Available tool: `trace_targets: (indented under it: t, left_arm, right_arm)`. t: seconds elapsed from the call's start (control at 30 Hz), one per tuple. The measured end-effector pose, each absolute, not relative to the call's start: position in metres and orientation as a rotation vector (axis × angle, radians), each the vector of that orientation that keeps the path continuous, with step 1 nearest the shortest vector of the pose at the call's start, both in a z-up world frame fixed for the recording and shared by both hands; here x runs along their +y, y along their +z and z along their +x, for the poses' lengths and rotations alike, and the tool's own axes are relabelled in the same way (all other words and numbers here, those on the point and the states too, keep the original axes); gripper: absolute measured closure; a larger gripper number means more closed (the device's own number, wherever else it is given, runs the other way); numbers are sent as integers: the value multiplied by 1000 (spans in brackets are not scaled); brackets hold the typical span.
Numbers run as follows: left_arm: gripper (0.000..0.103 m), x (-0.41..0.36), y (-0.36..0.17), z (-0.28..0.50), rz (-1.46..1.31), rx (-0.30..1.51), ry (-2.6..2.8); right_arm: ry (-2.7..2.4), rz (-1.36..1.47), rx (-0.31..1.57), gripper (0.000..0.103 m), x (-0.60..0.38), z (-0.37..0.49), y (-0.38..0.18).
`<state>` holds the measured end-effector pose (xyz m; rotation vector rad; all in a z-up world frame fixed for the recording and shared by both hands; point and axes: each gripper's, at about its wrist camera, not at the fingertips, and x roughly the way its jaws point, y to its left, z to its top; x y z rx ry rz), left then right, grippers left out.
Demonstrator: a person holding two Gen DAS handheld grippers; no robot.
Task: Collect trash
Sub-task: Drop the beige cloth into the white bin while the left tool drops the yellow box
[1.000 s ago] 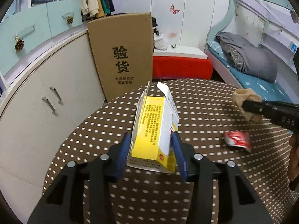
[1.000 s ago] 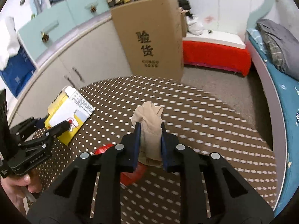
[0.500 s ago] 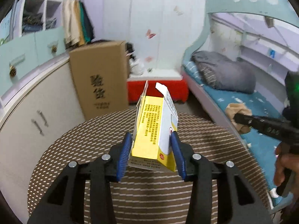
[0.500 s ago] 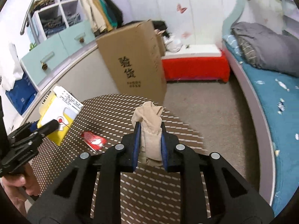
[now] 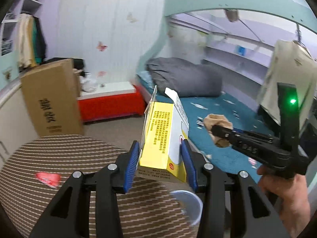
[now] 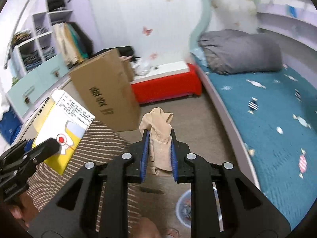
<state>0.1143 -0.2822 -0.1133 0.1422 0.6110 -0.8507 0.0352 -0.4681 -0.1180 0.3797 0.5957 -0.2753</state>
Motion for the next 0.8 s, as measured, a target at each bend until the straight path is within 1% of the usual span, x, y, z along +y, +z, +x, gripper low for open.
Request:
trace_targets:
  t: [0.23, 0.47, 0.8]
  left_arm:
    - [60, -354, -151, 78, 196, 683, -935]
    - [60, -409, -216, 61, 278, 819, -930]
    - [60, -434, -306, 73, 391, 1016, -860]
  right_arm:
    - [-401, 468, 645, 83, -530, -13, -165]
    - [-449, 573, 741, 83, -567, -36, -235]
    - [-419, 753, 929, 83, -585, -20, -351]
